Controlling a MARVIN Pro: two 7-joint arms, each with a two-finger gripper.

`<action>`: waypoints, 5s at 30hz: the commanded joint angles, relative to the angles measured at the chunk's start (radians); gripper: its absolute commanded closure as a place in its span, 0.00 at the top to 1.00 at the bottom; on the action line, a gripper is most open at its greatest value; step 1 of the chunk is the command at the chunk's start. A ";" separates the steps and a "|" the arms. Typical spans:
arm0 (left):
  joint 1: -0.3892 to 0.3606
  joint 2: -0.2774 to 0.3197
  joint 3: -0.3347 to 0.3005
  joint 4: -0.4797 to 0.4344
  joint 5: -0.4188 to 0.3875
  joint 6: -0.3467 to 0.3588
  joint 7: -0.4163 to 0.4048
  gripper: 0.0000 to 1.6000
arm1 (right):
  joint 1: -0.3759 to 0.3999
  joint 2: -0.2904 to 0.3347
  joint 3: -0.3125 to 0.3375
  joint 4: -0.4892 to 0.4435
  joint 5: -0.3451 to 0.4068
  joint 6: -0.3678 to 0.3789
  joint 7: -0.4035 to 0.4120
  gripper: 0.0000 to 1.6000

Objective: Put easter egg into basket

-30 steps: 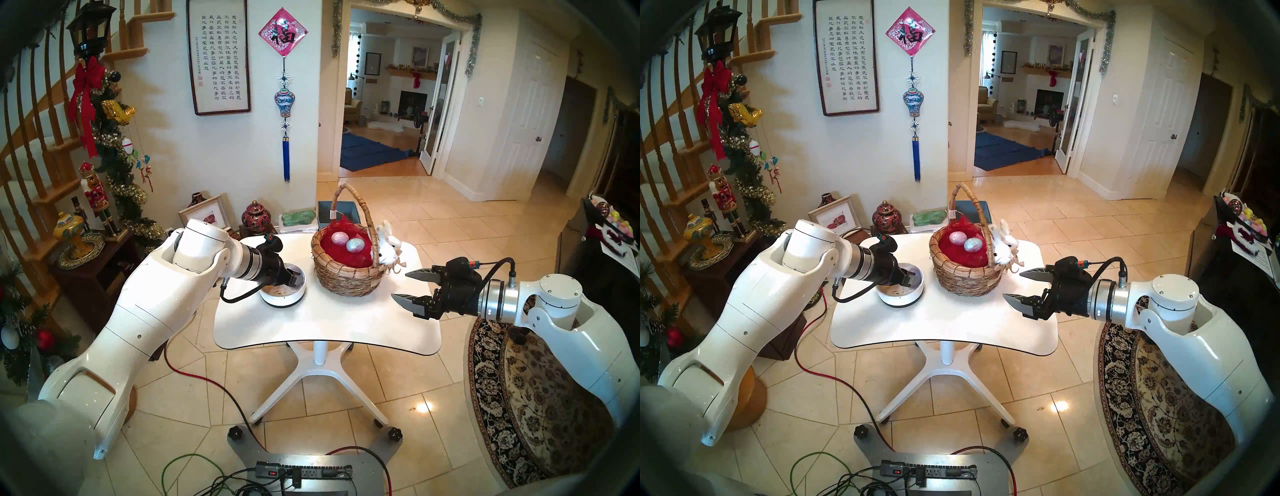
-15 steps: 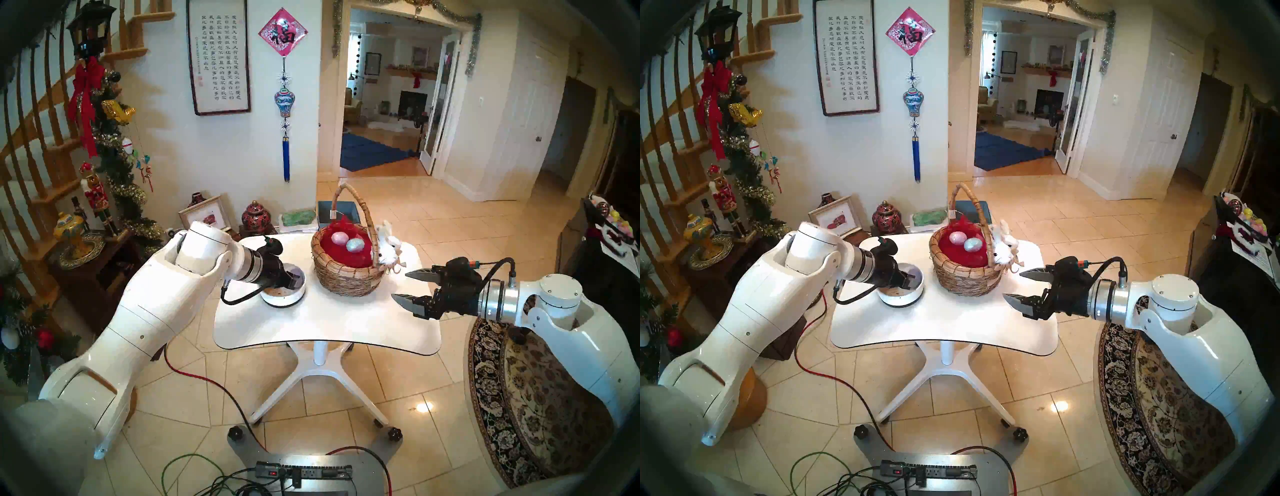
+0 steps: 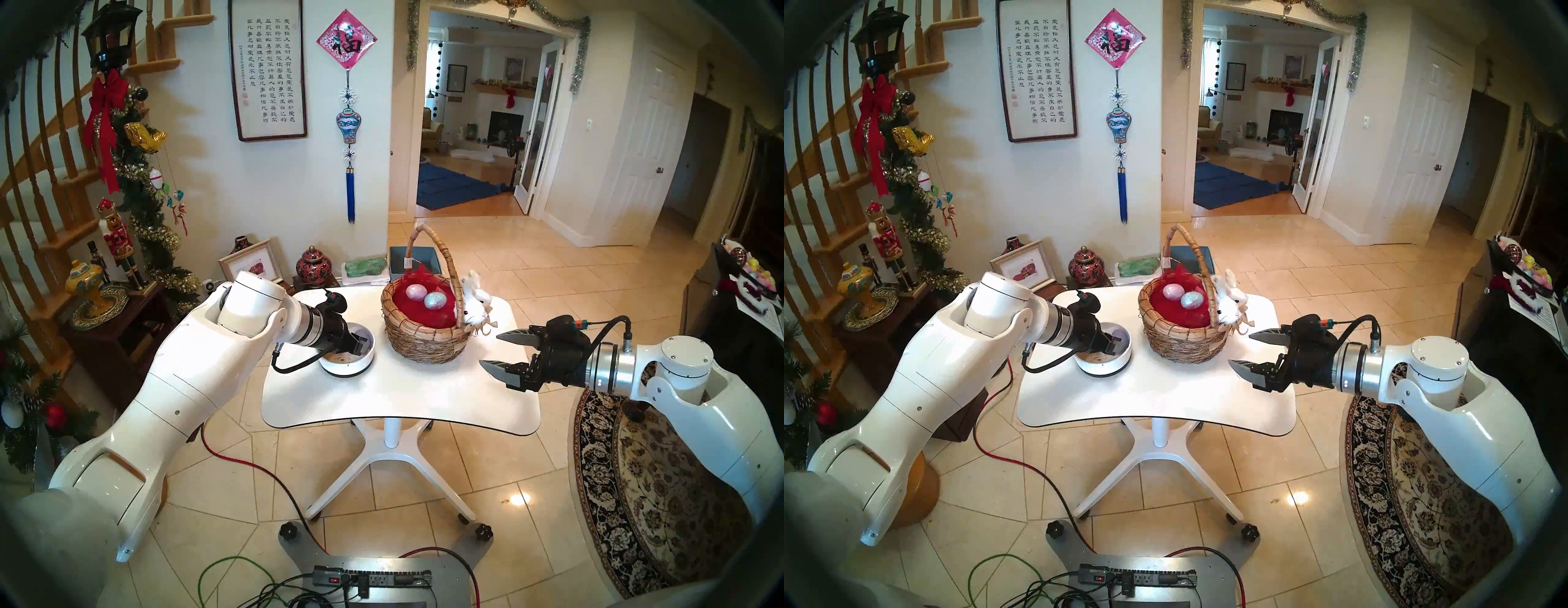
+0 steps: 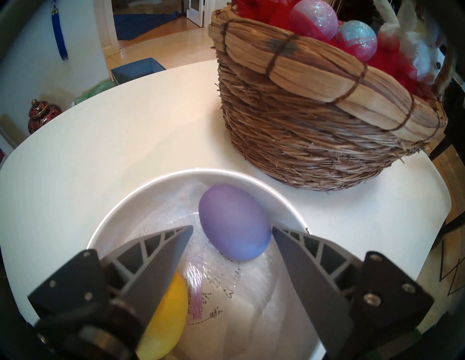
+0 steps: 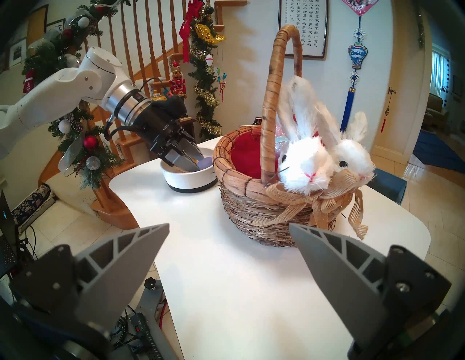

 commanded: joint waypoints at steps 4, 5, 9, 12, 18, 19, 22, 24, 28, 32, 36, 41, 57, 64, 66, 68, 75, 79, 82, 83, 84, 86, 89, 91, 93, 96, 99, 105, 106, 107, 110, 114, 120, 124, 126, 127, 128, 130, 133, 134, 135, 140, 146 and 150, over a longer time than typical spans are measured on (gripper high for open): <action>-0.032 -0.011 0.010 0.009 0.010 -0.020 -0.009 0.89 | 0.001 0.002 0.009 -0.001 0.002 -0.003 -0.001 1.00; -0.032 -0.011 0.010 0.009 0.010 -0.020 -0.010 0.92 | 0.001 0.002 0.009 -0.001 0.002 -0.003 -0.001 1.00; -0.033 -0.014 0.009 0.011 0.012 -0.025 -0.016 0.95 | 0.001 0.002 0.009 -0.001 0.002 -0.003 -0.001 1.00; -0.033 -0.014 0.008 0.011 0.012 -0.026 -0.019 0.92 | 0.001 0.002 0.009 -0.001 0.002 -0.003 -0.001 1.00; -0.031 -0.015 0.005 0.010 0.010 -0.029 -0.025 0.67 | 0.001 0.002 0.009 -0.001 0.002 -0.003 -0.002 1.00; -0.030 -0.014 0.004 0.008 0.009 -0.028 -0.025 0.65 | 0.001 0.002 0.009 -0.001 0.002 -0.003 -0.002 1.00; -0.028 -0.013 0.001 0.004 0.008 -0.026 -0.026 0.60 | 0.001 0.002 0.009 -0.001 0.002 -0.003 -0.002 1.00; -0.026 -0.013 -0.001 0.002 0.007 -0.026 -0.026 0.53 | 0.001 0.002 0.009 -0.001 0.002 -0.003 -0.002 1.00; -0.018 -0.010 -0.014 -0.009 0.004 -0.034 -0.021 0.49 | 0.001 0.002 0.009 -0.001 0.002 -0.003 -0.001 1.00; -0.011 0.010 -0.039 -0.038 -0.004 -0.034 -0.028 0.49 | 0.002 0.002 0.009 -0.001 0.002 -0.002 -0.001 1.00; 0.011 0.050 -0.081 -0.088 -0.029 -0.030 -0.047 0.48 | 0.002 0.002 0.008 -0.001 0.002 -0.002 -0.001 1.00; 0.055 0.109 -0.127 -0.148 -0.049 -0.028 -0.072 0.49 | 0.002 0.002 0.008 -0.001 0.002 -0.002 -0.001 1.00; 0.079 0.139 -0.125 -0.203 -0.052 -0.036 -0.118 0.55 | 0.001 0.002 0.009 -0.001 0.002 -0.003 -0.002 1.00; 0.082 0.148 -0.083 -0.190 -0.034 -0.045 -0.119 0.66 | 0.001 0.002 0.009 -0.001 0.002 -0.003 -0.002 1.00; 0.085 0.147 -0.077 -0.189 -0.030 -0.048 -0.118 0.72 | 0.001 0.002 0.009 -0.001 0.002 -0.003 -0.002 1.00; 0.085 0.146 -0.075 -0.188 -0.030 -0.047 -0.118 0.74 | 0.001 0.002 0.009 -0.001 0.002 -0.003 -0.002 1.00; 0.076 0.138 -0.072 -0.178 -0.025 -0.044 -0.117 0.87 | 0.001 0.002 0.009 -0.001 0.002 -0.003 -0.002 1.00; 0.074 0.135 -0.071 -0.174 -0.021 -0.042 -0.121 0.81 | 0.001 0.002 0.009 -0.001 0.002 -0.003 -0.002 1.00; 0.075 0.132 -0.074 -0.172 -0.021 -0.044 -0.123 0.78 | 0.001 0.002 0.009 -0.001 0.002 -0.003 -0.002 1.00; 0.074 0.131 -0.075 -0.170 -0.023 -0.045 -0.127 0.78 | 0.001 0.002 0.009 -0.001 0.002 -0.003 -0.002 1.00; 0.072 0.131 -0.075 -0.170 -0.026 -0.046 -0.134 0.78 | 0.001 0.002 0.009 -0.001 0.002 -0.003 -0.002 1.00; 0.070 0.129 -0.075 -0.171 -0.028 -0.044 -0.137 0.77 | 0.001 0.002 0.009 -0.001 0.002 -0.003 -0.002 1.00; 0.065 0.122 -0.072 -0.169 -0.030 -0.039 -0.141 0.76 | 0.001 0.002 0.009 -0.001 0.002 -0.003 -0.002 1.00; 0.062 0.117 -0.069 -0.166 -0.030 -0.038 -0.141 0.76 | 0.001 0.002 0.009 -0.001 0.002 -0.003 -0.002 1.00; 0.056 0.109 -0.065 -0.157 -0.030 -0.035 -0.142 0.78 | 0.001 0.002 0.009 -0.001 0.002 -0.003 -0.002 1.00; 0.046 0.098 -0.057 -0.140 -0.026 -0.033 -0.140 0.77 | 0.001 0.002 0.009 -0.001 0.002 -0.003 -0.002 1.00; 0.039 0.090 -0.052 -0.129 -0.022 -0.030 -0.137 0.77 | 0.001 0.002 0.009 -0.001 0.002 -0.003 -0.002 1.00; 0.022 0.074 -0.039 -0.097 -0.018 -0.023 -0.132 0.76 | 0.001 0.002 0.009 -0.001 0.002 -0.003 -0.002 1.00; 0.020 0.072 -0.038 -0.094 -0.018 -0.022 -0.133 0.76 | 0.001 0.002 0.009 -0.001 0.002 -0.003 -0.002 1.00; 0.019 0.071 -0.037 -0.091 -0.019 -0.021 -0.133 0.76 | 0.001 0.002 0.009 -0.001 0.002 -0.003 -0.002 1.00; 0.017 0.069 -0.035 -0.087 -0.020 -0.020 -0.133 0.76 | 0.001 0.002 0.009 -0.001 0.002 -0.003 -0.002 1.00; 0.015 0.067 -0.034 -0.083 -0.022 -0.017 -0.133 0.77 | 0.001 0.002 0.009 -0.001 0.002 -0.003 -0.002 1.00; 0.014 0.067 -0.033 -0.078 -0.023 -0.015 -0.135 0.64 | 0.001 0.002 0.009 -0.001 0.002 -0.003 -0.002 1.00; 0.015 0.066 -0.030 -0.074 -0.022 -0.015 -0.136 0.47 | 0.001 0.002 0.009 -0.001 0.002 -0.003 -0.002 1.00; 0.015 0.066 -0.029 -0.074 -0.021 -0.015 -0.137 0.46 | 0.001 0.002 0.009 -0.001 0.002 -0.003 -0.002 1.00; 0.016 0.067 -0.029 -0.074 -0.021 -0.015 -0.137 0.47 | 0.001 0.002 0.009 -0.001 0.002 -0.003 -0.002 1.00; 0.016 0.067 -0.029 -0.074 -0.020 -0.014 -0.137 0.47 | 0.001 0.002 0.009 -0.001 0.002 -0.003 -0.002 1.00; 0.017 0.067 -0.029 -0.074 -0.020 -0.014 -0.137 0.47 | 0.001 0.002 0.009 -0.001 0.002 -0.003 -0.002 1.00; 0.018 0.067 -0.032 -0.074 -0.019 -0.015 -0.137 0.47 | 0.001 0.002 0.009 -0.001 0.002 -0.003 -0.002 1.00; 0.020 0.067 -0.037 -0.077 -0.021 -0.016 -0.135 0.47 | 0.001 0.002 0.009 -0.001 0.002 -0.003 -0.002 1.00; 0.019 0.068 -0.042 -0.078 -0.022 -0.016 -0.134 0.47 | 0.001 0.002 0.009 -0.001 0.002 -0.003 -0.002 1.00; 0.016 0.071 -0.063 -0.085 -0.032 -0.014 -0.136 0.48 | 0.002 0.002 0.009 -0.001 0.002 -0.003 -0.002 1.00; 0.013 0.067 -0.084 -0.080 -0.046 -0.002 -0.140 0.49 | 0.001 0.002 0.009 -0.001 0.002 -0.003 -0.002 1.00; 0.003 0.060 -0.099 -0.055 -0.075 0.003 -0.162 0.49 | 0.002 0.002 0.009 -0.001 0.002 -0.003 -0.002 1.00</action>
